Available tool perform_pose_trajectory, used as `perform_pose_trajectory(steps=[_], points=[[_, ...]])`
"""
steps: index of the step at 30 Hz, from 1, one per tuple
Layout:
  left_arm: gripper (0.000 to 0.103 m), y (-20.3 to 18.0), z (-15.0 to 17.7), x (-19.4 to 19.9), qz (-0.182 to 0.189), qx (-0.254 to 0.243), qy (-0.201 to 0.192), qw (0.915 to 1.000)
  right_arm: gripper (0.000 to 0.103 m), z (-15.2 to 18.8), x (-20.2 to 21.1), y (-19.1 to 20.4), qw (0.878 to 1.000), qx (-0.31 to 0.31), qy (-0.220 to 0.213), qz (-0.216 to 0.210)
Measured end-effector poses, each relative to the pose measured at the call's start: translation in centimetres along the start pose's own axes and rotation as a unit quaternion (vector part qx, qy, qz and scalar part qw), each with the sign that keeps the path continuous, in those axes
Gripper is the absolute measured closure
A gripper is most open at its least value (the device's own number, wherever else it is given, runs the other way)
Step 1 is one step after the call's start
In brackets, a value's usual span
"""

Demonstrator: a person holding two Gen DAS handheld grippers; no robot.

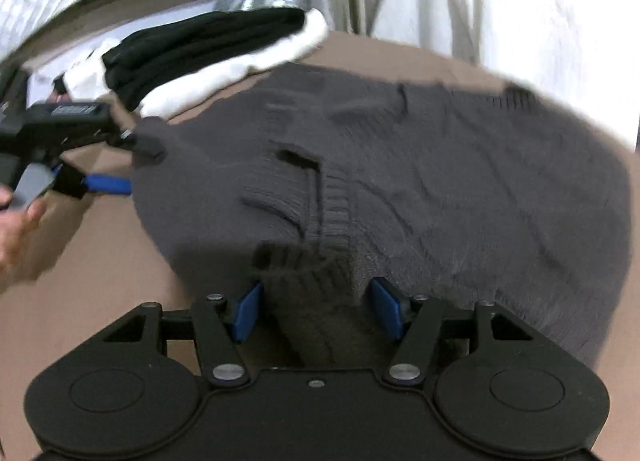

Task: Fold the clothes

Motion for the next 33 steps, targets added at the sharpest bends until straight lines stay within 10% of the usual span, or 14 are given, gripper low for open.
perform_pose_trajectory(steps=[3, 8, 9, 10, 12, 16, 19, 23, 29, 33], points=[[0.013, 0.2, -0.1, -2.3, 0.022, 0.054, 0.025, 0.9980, 0.039, -0.1, -0.5, -0.8, 1.000, -0.015, -0.008, 0.014], [0.014, -1.6, -0.4, -5.3, 0.009, 0.011, 0.014, 0.9998, 0.039, -0.4, 0.4, -3.8, 0.997, -0.058, -0.022, 0.046], [0.022, -1.8, -0.5, -5.8, 0.012, 0.020, 0.017, 0.9996, 0.039, -0.5, 0.8, -4.6, 0.996, -0.069, -0.025, 0.054], [0.056, -1.9, -0.6, -6.5, 0.011, 0.041, 0.032, 0.9986, 0.039, -0.5, 1.2, -5.5, 0.994, -0.079, -0.028, 0.062], [0.090, -2.3, -0.6, -7.7, 0.007, 0.083, 0.054, 0.9951, 0.039, -0.6, 2.1, -7.2, 0.991, -0.101, -0.035, 0.078], [0.091, -10.3, -0.9, -5.8, 0.050, -0.032, 0.015, 0.9981, 0.038, -0.8, 3.9, -10.6, 0.982, -0.145, -0.047, 0.108], [0.091, -19.7, 1.7, -2.7, 0.149, -0.143, 0.017, 0.9784, 0.038, -1.0, 5.2, -13.2, 0.974, -0.177, -0.055, 0.131], [0.090, -30.0, 10.1, -0.3, 0.281, -0.242, 0.108, 0.9225, 0.038, -1.2, 7.0, -16.6, 0.960, -0.219, -0.067, 0.162], [0.085, -28.3, 22.0, -5.9, 0.170, -0.287, 0.264, 0.9051, 0.038, -0.7, 9.7, -19.2, 0.948, -0.228, -0.061, 0.212], [0.082, -24.8, 24.0, -6.2, 0.158, -0.290, 0.264, 0.9060, 0.038, -0.2, 9.4, -19.0, 0.948, -0.267, -0.047, 0.165]])
Point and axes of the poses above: each gripper's, at about its wrist camera, not at the fingertips, and x roughly against the way its jaws point, y to its left, z to its underside, the point moved 5 cm from there along -x, roughly the way its jaws point, and after that the axes turned 15 degrees about -y, right-handed, at the moved point
